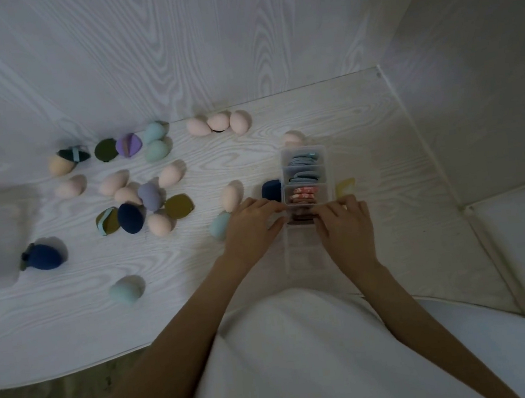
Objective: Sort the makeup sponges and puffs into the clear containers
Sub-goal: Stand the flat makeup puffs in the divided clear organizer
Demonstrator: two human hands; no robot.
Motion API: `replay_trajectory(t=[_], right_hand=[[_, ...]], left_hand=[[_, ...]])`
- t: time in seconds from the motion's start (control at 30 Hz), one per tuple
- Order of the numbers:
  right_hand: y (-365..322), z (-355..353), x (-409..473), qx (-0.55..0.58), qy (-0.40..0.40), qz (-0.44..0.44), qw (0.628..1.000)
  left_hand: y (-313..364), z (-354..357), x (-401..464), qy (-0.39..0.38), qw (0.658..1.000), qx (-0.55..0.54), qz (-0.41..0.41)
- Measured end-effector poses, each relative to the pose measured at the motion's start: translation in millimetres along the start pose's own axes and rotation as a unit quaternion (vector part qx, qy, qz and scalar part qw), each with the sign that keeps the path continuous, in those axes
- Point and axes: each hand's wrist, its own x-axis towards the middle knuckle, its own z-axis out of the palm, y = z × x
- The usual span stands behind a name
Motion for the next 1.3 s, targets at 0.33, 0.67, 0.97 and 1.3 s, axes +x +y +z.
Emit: replay_trajectory(t=[0.33,0.67,0.97,1.3], right_hand=[[-15,-2,33,-0.06,-0.098,-0.017,0.993],[-8,0,19,0.049,-0.037,-0.021,0.998],[-86,-13,54,0.104,-0.135,-0.231,0.958],[-238,67,111,0.094,-0.149,-0.287,0.942]], left_hand=[[-2,2,1,-0.007,1.0,-0.004,0.001],[-9,0,-3,-0.02,0.998,-0.057,0.022],[-69,-82,-63,0.166,0.97,-0.103,-0.148],[-224,-136,-123,0.105,0.917,-0.085,-0.375]])
